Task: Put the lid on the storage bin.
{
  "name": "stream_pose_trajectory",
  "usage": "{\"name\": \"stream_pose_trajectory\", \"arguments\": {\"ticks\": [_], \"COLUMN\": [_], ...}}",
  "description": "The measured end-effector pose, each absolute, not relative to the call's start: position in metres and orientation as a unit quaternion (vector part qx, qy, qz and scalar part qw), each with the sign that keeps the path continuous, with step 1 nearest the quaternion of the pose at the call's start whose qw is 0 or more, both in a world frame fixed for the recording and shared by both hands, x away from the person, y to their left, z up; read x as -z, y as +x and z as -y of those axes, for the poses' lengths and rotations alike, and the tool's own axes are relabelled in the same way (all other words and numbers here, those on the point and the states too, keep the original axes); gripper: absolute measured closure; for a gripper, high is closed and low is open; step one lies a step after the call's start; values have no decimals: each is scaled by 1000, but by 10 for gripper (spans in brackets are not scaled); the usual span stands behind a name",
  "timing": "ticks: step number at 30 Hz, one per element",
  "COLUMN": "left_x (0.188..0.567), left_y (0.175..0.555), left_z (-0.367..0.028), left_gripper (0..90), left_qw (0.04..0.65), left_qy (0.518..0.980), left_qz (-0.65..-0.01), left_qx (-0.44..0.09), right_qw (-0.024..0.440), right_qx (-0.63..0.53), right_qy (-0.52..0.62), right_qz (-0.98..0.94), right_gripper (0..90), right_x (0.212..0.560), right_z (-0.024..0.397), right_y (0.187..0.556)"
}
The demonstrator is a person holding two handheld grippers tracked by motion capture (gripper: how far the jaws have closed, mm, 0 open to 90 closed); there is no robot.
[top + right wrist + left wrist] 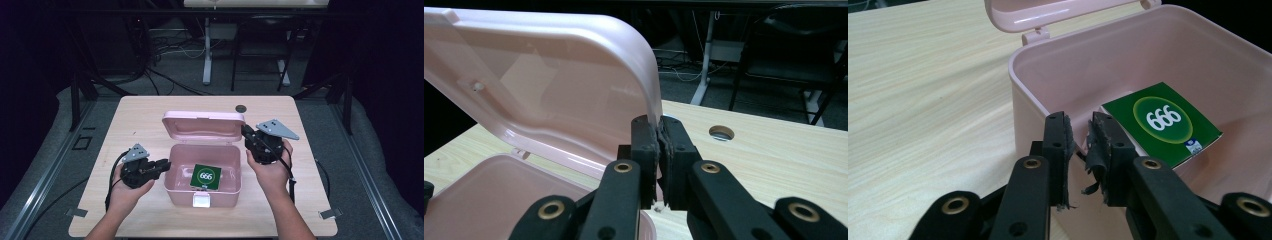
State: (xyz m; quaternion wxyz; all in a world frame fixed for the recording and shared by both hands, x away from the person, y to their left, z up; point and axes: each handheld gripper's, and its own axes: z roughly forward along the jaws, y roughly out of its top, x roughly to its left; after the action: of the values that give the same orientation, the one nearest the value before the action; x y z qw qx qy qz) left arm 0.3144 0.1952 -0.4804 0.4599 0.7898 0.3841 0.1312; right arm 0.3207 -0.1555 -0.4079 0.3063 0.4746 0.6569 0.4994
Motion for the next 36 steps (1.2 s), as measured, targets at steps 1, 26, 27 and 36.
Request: {"name": "stream_pose_trajectory", "arguments": {"ticks": [1, 26, 27, 36], "left_x": [481, 466, 465, 462], "left_y": [314, 312, 312, 310], "left_z": [-195, -203, -204, -207], "left_gripper": [758, 589, 589, 580], "left_qw": [460, 498, 497, 505], "left_qy": [789, 760, 760, 753], "left_qz": [-386, -384, -385, -385], "left_qx": [-129, -164, -164, -170], "right_qw": [307, 292, 290, 290], "right_qx": [-500, -517, -517, -527], "right_qy": [474, 466, 467, 455], "right_qz": [-657, -655, -657, -657], "right_gripper": [861, 820, 816, 750], "right_x": [408, 416, 417, 417], "right_z": [155, 159, 159, 159], "right_y": [321, 316, 316, 315]}}
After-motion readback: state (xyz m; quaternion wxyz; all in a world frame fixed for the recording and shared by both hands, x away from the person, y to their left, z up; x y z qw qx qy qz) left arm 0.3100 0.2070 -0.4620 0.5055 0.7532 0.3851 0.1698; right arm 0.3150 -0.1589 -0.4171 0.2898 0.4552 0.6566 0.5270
